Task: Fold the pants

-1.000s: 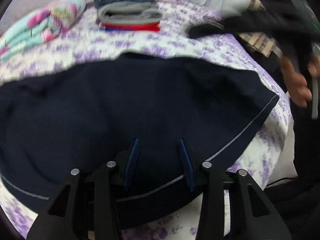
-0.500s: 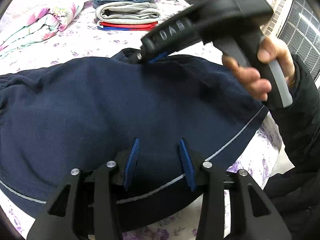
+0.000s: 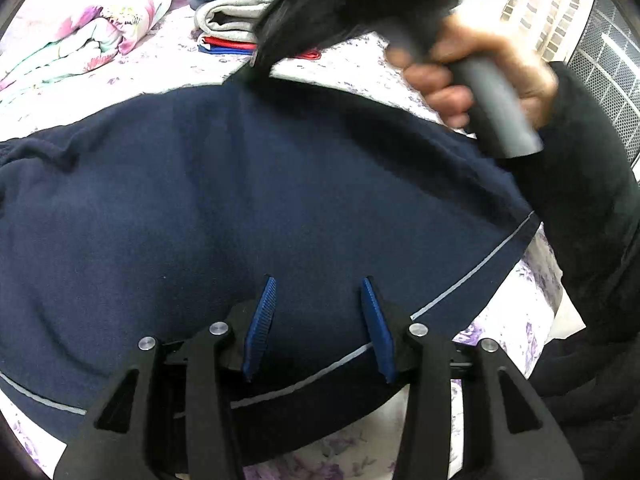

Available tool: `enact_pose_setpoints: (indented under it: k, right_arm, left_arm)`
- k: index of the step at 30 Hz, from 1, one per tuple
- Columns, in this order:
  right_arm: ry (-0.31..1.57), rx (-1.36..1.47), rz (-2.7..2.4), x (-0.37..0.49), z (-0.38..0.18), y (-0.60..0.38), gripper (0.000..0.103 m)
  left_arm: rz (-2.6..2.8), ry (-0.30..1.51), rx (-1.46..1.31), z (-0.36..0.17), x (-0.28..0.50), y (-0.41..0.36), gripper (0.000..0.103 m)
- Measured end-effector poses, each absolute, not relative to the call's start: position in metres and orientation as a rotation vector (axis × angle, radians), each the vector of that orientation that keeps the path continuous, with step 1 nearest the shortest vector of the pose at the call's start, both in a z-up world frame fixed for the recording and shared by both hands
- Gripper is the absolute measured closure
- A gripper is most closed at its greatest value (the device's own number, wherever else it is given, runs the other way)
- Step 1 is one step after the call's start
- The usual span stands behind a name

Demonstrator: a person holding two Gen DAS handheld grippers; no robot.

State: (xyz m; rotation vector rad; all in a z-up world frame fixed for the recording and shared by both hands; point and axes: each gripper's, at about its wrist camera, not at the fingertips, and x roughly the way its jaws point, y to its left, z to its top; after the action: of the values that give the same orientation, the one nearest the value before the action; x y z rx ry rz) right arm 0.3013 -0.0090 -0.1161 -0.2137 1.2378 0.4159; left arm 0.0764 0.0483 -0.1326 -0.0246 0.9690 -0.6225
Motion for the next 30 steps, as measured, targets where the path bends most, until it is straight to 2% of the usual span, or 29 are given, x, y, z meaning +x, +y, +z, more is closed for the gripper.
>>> enact_pose_setpoints:
  k: [2,6,9,14,16,19,21,22,23,24,25,26,27,28,30]
  right_arm:
    - [1.237,-0.200,0.428,0.304,-0.132,-0.010,0.098]
    - [1.236,-0.195,0.433,0.303,-0.131,-0.012,0.097]
    - [1.238,-0.194,0.427,0.303,-0.121,-0.013,0.090]
    - [1.048,-0.102,0.386,0.272,-0.045,-0.051,0.053]
    - [0.995,-0.110,0.348,0.251,-0.023,-0.065,0.049]
    - [0.956,-0.132,0.292,0.202,-0.006,-0.087,0.049]
    - [0.966,-0.131,0.289,0.168,-0.007,-0.098,0.049]
    - [0.975,-0.128,0.298,0.149,-0.010,-0.102,0.049]
    - [0.979,-0.124,0.309,0.136,-0.014,-0.106,0.049]
    - [0.989,-0.119,0.332,0.115,-0.020,-0.106,0.049]
    - [0.995,-0.113,0.344,0.103,-0.024,-0.103,0.057]
    - [1.004,-0.106,0.356,0.096,-0.031,-0.097,0.077]
    - [1.027,-0.087,0.377,0.086,-0.040,-0.093,0.087]
    - [1.043,-0.065,0.396,0.082,-0.047,-0.088,0.093]
    - [1.067,-0.031,0.423,0.077,-0.061,-0.078,0.092]
  left_arm:
    - [-0.620,0.966,-0.017,-0.134,0.076,0.047,0.060]
    - [-0.622,0.964,-0.009,-0.135,0.075,0.045,0.059]
    - [-0.624,0.975,-0.030,-0.133,0.076,0.047,0.059]
    - [-0.602,0.937,-0.065,-0.096,0.081,0.054,0.059]
    - [-0.576,0.923,-0.087,-0.076,0.094,0.054,0.058]
    - [-0.531,1.019,-0.146,-0.070,0.136,0.042,0.059]
    - [-0.526,1.099,-0.200,-0.081,0.168,0.031,0.079]
    - [-0.515,1.152,-0.204,-0.093,0.188,0.020,0.086]
    - [-0.486,1.178,-0.186,-0.102,0.200,0.013,0.098]
    - [-0.420,1.217,-0.157,-0.117,0.221,0.004,0.100]
    - [-0.385,1.243,-0.147,-0.127,0.230,-0.001,0.103]
    - [-0.363,1.271,-0.145,-0.138,0.241,-0.003,0.103]
    - [-0.368,1.281,-0.166,-0.143,0.246,-0.004,0.103]
    - [-0.368,1.266,-0.171,-0.141,0.249,-0.003,0.103]
    - [-0.380,1.258,-0.145,-0.141,0.249,-0.005,0.103]
